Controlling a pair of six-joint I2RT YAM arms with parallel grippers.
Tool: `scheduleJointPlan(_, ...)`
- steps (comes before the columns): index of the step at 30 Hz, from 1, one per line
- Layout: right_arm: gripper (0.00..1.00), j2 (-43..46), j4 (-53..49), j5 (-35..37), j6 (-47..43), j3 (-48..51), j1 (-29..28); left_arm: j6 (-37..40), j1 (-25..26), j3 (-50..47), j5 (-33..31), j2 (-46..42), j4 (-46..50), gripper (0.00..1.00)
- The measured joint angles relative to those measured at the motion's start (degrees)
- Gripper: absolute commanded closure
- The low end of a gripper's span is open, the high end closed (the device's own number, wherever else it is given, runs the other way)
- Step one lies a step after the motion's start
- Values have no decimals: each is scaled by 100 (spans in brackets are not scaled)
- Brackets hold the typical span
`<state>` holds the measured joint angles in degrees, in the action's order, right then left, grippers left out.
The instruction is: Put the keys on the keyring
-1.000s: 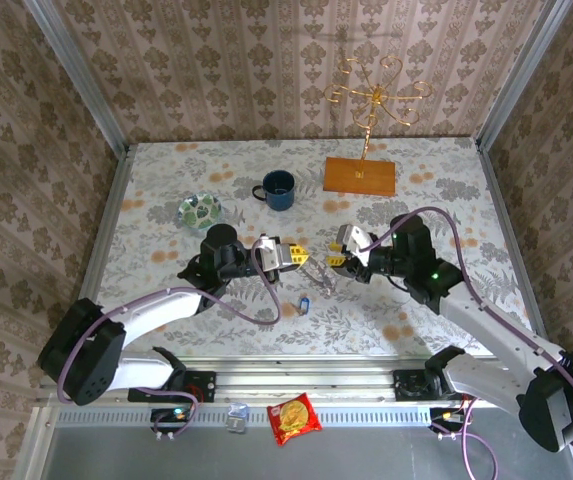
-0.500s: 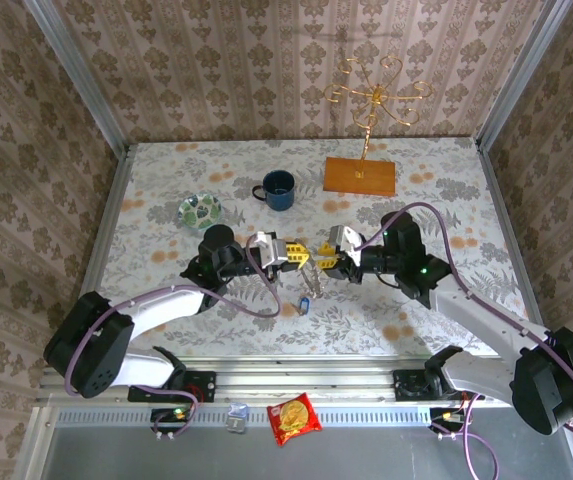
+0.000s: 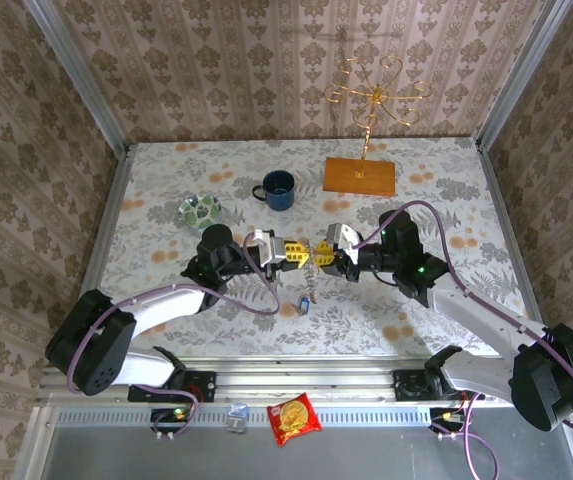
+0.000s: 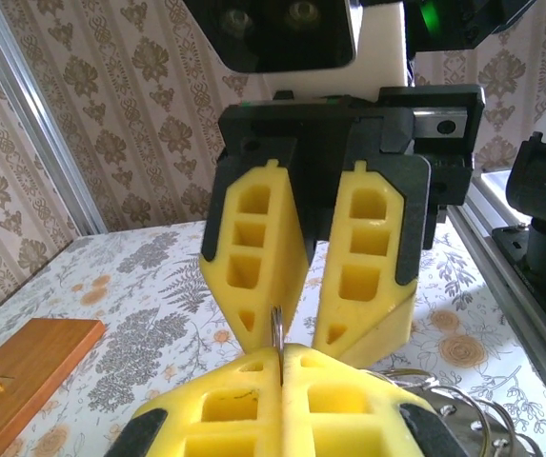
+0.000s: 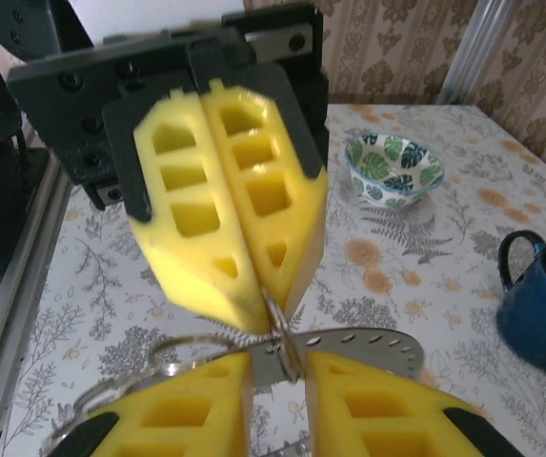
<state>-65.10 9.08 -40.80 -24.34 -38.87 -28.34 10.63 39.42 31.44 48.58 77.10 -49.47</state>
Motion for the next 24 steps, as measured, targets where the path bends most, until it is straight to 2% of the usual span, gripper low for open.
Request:
scheduleJointPlan(5,78,-17,111,39,57,-9,-7,-70,-11,0,57,59,-26,100)
scheduleJointPlan(8,87,-17,127,48,66,-9,-7,-85,-13,0,74,59,-31,100)
scheduleJointPlan(10,100,-17,122,17,68,-11,-9,-90,-15,0,63,59,-39,100)
scheduleJointPlan(12,100,-26,61,-20,79,-42,-24,-109,-52,0,52,66,-74,100)
scheduleJointPlan(14,100,-35,-55,-20,28,-114,-24,-127,-57,0,33,70,-109,83)
scheduleJointPlan(16,100,-46,-317,4,-87,-254,-42,-138,-57,0,4,66,-116,75)
scheduleJointPlan(19,100,-90,-1003,164,-422,-621,-96,13,-63,0,-98,-26,175,73)
scheduleJointPlan(24,100,-299,-2232,675,-1104,-1432,-350,649,-63,122,-271,-420,1353,73)
